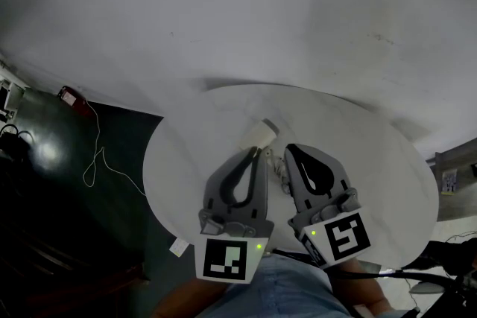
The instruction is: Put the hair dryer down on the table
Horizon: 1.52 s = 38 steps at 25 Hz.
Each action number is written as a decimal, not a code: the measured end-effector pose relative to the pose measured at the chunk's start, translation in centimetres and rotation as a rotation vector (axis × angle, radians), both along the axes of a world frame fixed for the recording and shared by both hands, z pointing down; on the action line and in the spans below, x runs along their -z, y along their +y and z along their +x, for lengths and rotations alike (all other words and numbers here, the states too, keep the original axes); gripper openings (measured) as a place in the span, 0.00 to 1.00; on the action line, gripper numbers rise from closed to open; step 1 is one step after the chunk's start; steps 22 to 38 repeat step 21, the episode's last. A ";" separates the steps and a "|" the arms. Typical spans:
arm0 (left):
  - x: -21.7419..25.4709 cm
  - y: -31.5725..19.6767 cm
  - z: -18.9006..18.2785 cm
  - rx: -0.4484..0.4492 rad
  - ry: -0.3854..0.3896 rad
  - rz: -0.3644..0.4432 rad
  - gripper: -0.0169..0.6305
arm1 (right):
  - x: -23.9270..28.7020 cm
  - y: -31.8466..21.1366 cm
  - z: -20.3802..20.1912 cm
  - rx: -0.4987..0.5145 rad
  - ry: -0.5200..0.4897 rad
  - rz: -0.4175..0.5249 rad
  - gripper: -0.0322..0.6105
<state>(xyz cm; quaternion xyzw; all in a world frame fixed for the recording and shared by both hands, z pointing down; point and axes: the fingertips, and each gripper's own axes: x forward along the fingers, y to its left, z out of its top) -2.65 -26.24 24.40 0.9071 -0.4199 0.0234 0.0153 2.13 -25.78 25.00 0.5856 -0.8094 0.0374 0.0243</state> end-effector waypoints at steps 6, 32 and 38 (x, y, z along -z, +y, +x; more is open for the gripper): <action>0.0 -0.3 0.0 -0.001 0.007 -0.008 0.05 | -0.1 -0.2 0.1 -0.008 -0.006 -0.014 0.07; -0.3 -0.7 0.6 -0.011 0.004 -0.010 0.05 | -0.4 -0.5 0.5 -0.004 -0.003 -0.018 0.07; -0.3 -0.7 0.6 -0.011 0.004 -0.010 0.05 | -0.4 -0.5 0.5 -0.004 -0.003 -0.018 0.07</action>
